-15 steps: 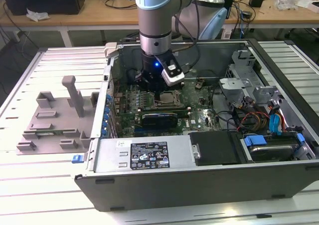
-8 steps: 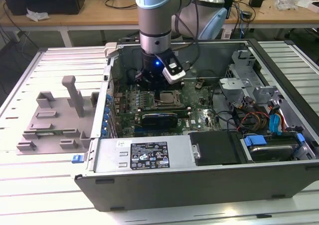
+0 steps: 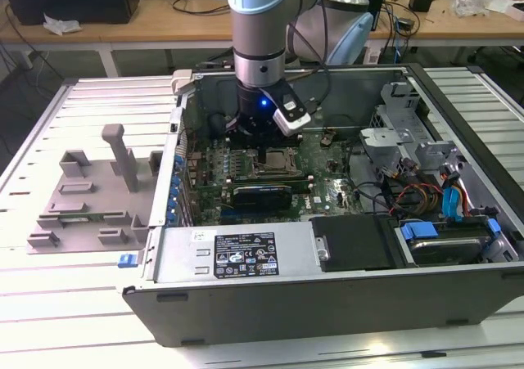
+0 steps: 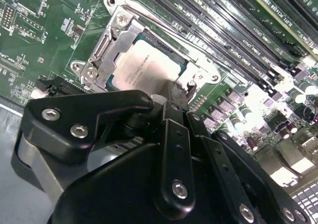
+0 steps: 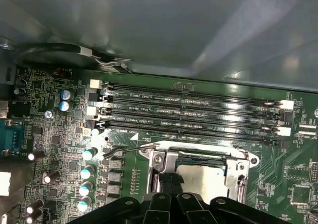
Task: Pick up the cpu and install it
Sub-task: 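Close the cpu cover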
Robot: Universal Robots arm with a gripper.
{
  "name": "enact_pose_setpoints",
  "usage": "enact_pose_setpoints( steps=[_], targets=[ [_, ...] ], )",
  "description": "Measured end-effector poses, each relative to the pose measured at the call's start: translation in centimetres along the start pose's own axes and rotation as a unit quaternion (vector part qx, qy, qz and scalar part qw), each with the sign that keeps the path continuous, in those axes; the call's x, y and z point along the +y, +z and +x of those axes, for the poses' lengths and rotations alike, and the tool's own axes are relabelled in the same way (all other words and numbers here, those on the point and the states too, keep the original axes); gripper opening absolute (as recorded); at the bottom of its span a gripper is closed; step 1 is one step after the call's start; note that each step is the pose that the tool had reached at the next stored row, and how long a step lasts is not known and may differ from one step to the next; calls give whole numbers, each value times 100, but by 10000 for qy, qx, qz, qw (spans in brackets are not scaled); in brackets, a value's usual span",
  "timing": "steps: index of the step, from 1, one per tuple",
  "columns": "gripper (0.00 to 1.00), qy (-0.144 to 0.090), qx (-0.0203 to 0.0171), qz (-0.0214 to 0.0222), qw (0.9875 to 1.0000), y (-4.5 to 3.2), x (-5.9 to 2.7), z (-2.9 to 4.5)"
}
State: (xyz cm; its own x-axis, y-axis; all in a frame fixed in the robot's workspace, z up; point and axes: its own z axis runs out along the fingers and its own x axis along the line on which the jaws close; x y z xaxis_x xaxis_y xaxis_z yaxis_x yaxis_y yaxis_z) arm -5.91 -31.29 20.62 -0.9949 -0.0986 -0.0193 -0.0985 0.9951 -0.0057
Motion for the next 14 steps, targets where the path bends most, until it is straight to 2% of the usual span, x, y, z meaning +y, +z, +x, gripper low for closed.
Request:
enact_pose_setpoints(
  steps=[6,8,10,11,13,14],
  targets=[
    [11,-3,-5,14,10000,-180,-1,-3],
    [11,-4,-17,16,10000,-209,-1,-3],
    [11,-3,-51,25,10000,-210,-1,-2],
    [11,-4,-155,41,9999,-211,-1,1],
    [11,-3,-340,64,9994,-209,0,9],
    [11,-3,-448,81,9990,-209,0,12]
  ],
)
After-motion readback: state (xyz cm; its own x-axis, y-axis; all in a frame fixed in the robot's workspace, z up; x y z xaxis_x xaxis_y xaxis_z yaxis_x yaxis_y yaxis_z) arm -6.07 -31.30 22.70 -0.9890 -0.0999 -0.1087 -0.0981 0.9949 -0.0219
